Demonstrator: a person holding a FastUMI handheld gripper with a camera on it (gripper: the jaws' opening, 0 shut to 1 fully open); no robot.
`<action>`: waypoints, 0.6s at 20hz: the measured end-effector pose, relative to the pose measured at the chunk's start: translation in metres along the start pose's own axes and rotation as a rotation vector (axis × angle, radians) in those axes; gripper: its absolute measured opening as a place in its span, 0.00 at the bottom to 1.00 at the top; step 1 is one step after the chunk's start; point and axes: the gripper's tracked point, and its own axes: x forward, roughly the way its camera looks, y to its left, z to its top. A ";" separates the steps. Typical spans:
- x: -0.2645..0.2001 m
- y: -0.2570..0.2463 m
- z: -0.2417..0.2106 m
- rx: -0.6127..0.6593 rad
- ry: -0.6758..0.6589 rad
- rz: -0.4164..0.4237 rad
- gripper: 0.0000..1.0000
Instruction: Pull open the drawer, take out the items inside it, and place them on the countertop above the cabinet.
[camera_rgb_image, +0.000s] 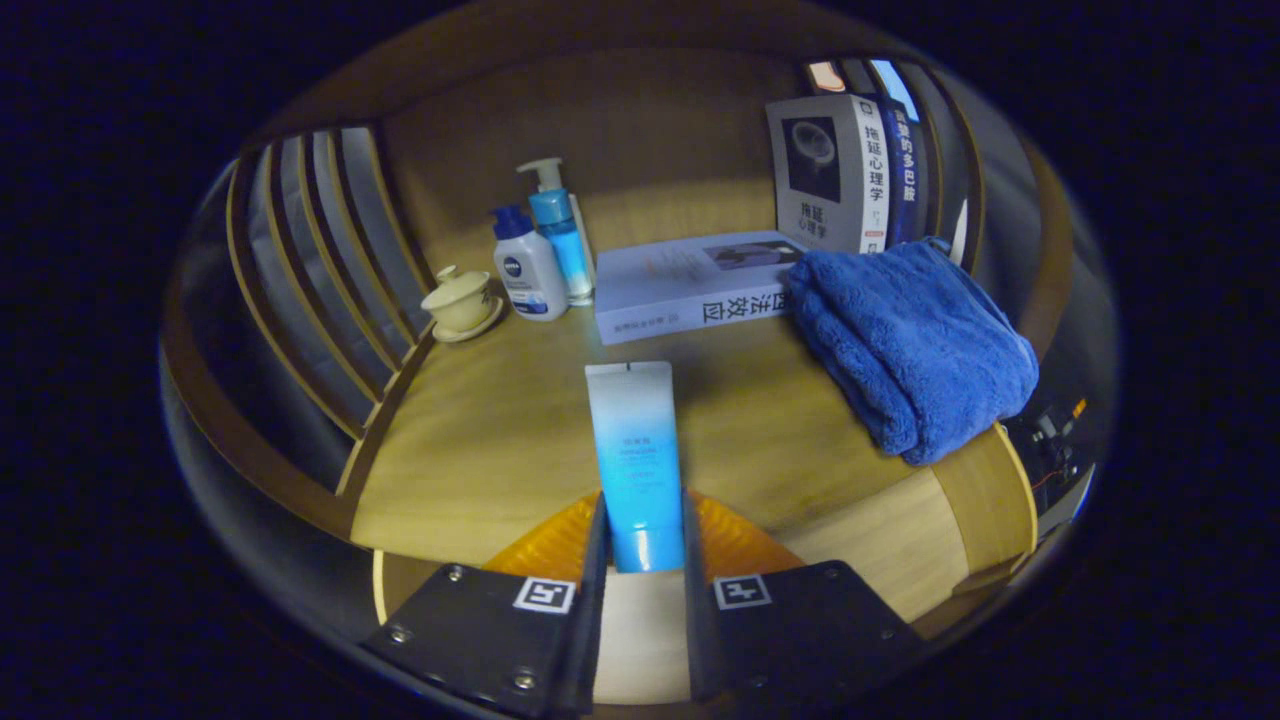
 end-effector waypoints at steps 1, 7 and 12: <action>0.003 0.000 0.002 0.002 -0.001 0.003 0.36; 0.017 -0.004 0.015 0.004 -0.037 0.007 0.36; 0.024 -0.007 0.020 -0.015 -0.071 0.004 0.40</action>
